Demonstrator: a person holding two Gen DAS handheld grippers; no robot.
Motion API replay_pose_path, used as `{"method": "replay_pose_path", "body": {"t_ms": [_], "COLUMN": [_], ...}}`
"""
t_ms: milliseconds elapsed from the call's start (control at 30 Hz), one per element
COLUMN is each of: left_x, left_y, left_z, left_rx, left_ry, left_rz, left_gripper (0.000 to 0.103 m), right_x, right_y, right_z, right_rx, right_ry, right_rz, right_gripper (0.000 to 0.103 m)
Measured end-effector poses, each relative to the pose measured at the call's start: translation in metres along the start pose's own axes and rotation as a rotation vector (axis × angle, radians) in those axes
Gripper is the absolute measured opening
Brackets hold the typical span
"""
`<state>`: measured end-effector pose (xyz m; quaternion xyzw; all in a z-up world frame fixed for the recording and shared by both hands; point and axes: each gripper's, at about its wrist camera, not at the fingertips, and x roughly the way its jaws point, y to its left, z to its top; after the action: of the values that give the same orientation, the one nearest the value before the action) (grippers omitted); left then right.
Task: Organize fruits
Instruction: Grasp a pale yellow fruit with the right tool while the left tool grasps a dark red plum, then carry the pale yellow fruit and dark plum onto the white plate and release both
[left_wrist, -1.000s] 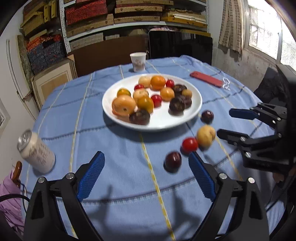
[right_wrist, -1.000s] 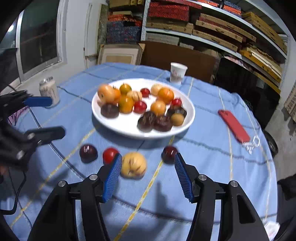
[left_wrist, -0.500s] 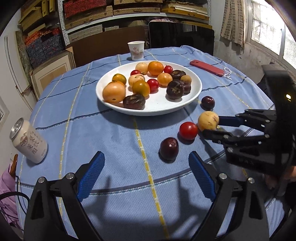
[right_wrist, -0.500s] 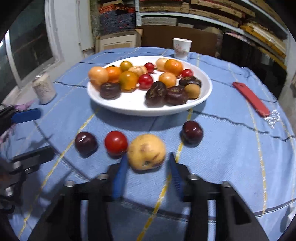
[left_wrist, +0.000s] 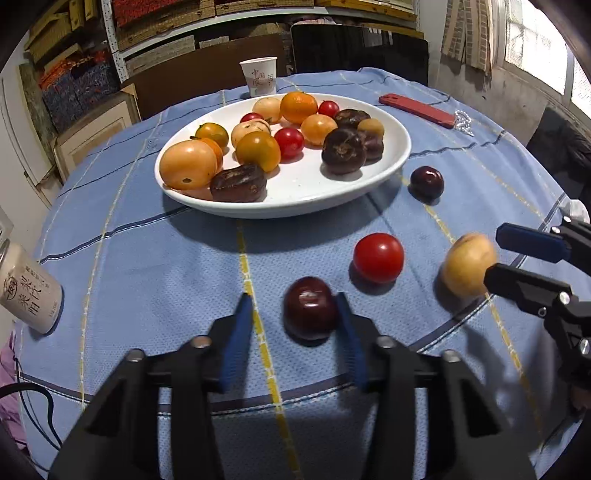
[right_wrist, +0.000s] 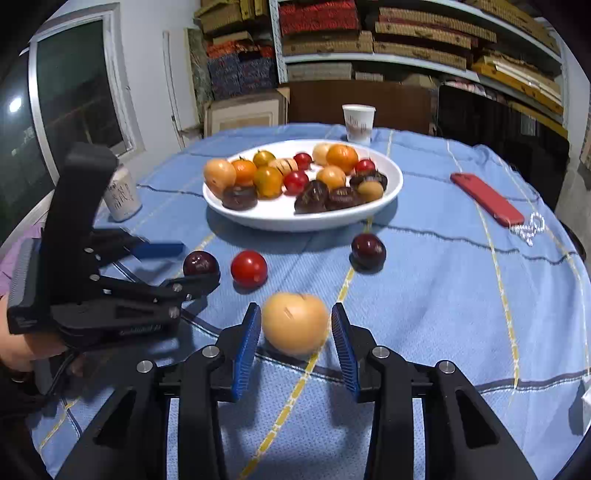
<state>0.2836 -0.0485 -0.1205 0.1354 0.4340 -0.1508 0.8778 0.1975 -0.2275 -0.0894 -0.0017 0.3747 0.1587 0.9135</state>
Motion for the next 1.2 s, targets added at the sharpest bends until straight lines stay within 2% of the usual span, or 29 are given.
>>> {"method": "replay_pose_path", "body": {"t_ms": [67, 267, 333, 400, 500, 633, 667, 733, 867, 1000, 1200], "left_x": [-0.001, -0.005, -0.005, -0.005, -0.007, -0.016, -0.018, -0.024, -0.045, -0.071, -0.085], "left_y": [-0.004, -0.001, 0.001, 0.002, 0.002, 0.006, 0.007, 0.009, 0.014, 0.013, 0.018], "left_z": [0.000, -0.004, -0.005, -0.006, -0.006, -0.006, -0.006, -0.007, -0.003, 0.016, 0.055], "left_rx": [0.027, 0.016, 0.008, 0.005, 0.007, -0.004, -0.006, -0.006, -0.016, 0.013, -0.014], "left_ry": [-0.001, -0.010, -0.012, -0.016, -0.023, -0.046, -0.050, -0.058, -0.088, -0.146, -0.212], "left_rz": [0.000, 0.008, 0.003, -0.002, -0.006, -0.012, -0.010, -0.008, -0.023, -0.008, 0.048], "left_gripper": [0.028, 0.028, 0.028, 0.028, 0.028, 0.028, 0.028, 0.028, 0.028, 0.028, 0.028], "right_x": [-0.001, 0.003, 0.004, 0.004, 0.006, 0.025, 0.029, 0.033, 0.021, -0.002, -0.017], "right_y": [-0.001, 0.000, 0.004, 0.009, 0.018, 0.032, 0.033, 0.032, 0.029, 0.018, 0.007], "right_z": [0.000, 0.001, -0.001, -0.001, 0.003, 0.006, 0.006, 0.006, 0.007, 0.030, 0.077], "right_rx": [0.004, -0.004, -0.021, -0.040, -0.063, -0.117, -0.125, -0.110, -0.097, -0.080, -0.103], "right_ry": [-0.001, 0.012, 0.031, 0.038, 0.053, 0.119, 0.128, 0.144, 0.113, 0.025, -0.070], "right_rz": [0.005, 0.009, 0.020, 0.029, 0.046, -0.005, -0.021, -0.011, -0.006, -0.026, -0.145], "right_gripper": [0.040, 0.041, 0.052, 0.057, 0.059, 0.060, 0.057, 0.042, 0.041, 0.041, 0.041]}}
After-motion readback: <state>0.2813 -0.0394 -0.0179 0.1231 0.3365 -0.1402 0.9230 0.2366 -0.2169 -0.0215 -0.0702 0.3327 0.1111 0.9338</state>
